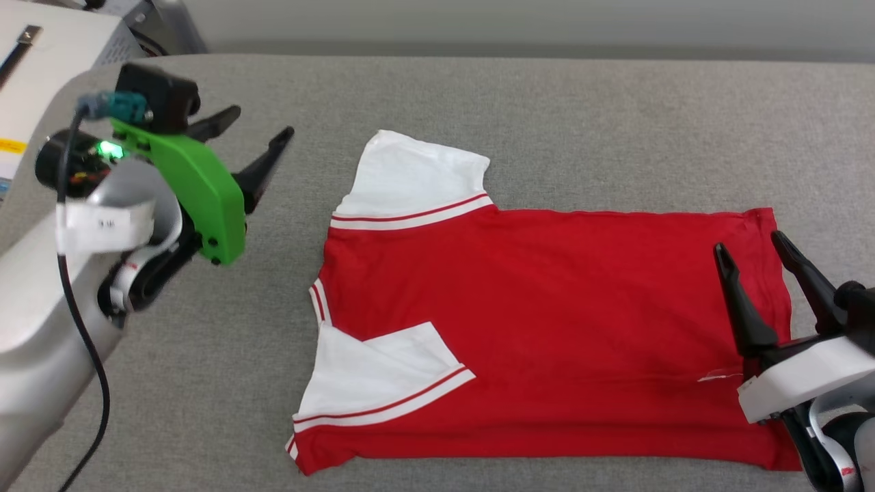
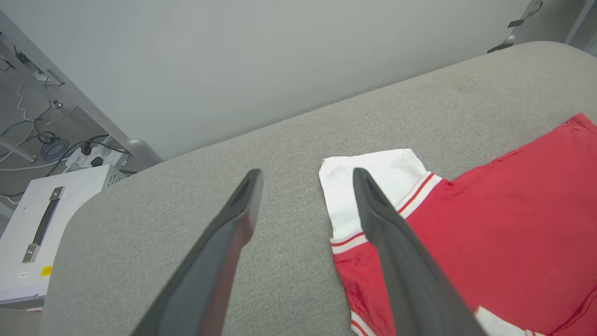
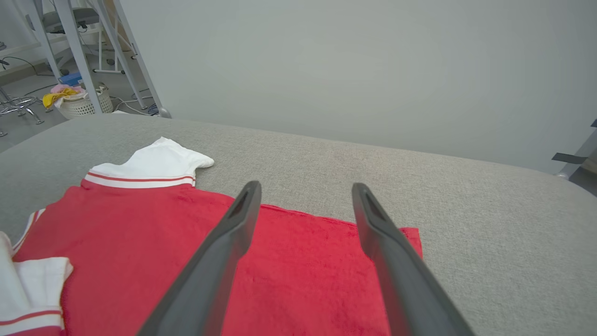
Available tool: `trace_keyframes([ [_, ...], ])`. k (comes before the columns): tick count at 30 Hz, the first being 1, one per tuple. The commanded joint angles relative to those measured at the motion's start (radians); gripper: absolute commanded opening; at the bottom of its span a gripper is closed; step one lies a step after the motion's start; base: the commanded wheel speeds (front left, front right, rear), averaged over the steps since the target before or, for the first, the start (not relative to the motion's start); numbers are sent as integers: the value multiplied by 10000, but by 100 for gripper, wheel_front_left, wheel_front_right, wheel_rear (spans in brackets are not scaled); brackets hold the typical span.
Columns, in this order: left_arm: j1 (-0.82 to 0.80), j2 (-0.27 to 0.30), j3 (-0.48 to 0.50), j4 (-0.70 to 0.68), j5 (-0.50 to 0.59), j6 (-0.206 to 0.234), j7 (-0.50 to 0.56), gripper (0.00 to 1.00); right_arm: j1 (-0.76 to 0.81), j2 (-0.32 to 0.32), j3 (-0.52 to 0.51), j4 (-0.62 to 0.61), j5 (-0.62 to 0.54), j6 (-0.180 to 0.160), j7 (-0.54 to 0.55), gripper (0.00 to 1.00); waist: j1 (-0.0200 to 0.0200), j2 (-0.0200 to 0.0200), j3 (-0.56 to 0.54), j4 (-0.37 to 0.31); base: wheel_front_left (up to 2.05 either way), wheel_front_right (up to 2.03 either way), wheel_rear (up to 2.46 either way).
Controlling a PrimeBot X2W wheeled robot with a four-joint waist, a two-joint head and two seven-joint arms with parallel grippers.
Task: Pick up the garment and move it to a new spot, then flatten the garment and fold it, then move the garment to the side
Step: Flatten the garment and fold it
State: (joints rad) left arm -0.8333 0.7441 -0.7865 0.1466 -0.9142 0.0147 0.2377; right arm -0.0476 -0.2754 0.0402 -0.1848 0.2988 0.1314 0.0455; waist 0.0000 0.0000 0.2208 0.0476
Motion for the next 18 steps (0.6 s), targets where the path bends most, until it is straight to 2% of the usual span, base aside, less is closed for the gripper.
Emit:
trace_keyframes([
  [1,-403,-118,-8,233,-131,-144,302,100,-252,38,65,-112,-80,-7,-1,100,0,0,825,-495,0,0,0],
  [4,-1338,-367,-126,1028,-525,-516,1549,100,-584,29,270,-238,-89,-7,40,100,0,0,1465,-765,0,0,0],
  [12,-3406,-899,-592,2668,-1102,-1069,4387,100,-1490,-26,787,-288,-122,-7,-61,100,0,0,2834,-1373,0,0,0],
  [18,-4530,-1271,-1013,3383,-1089,-1290,5571,100,-2089,-71,1116,-206,-107,-7,-154,100,0,0,3571,-1628,0,0,0],
])
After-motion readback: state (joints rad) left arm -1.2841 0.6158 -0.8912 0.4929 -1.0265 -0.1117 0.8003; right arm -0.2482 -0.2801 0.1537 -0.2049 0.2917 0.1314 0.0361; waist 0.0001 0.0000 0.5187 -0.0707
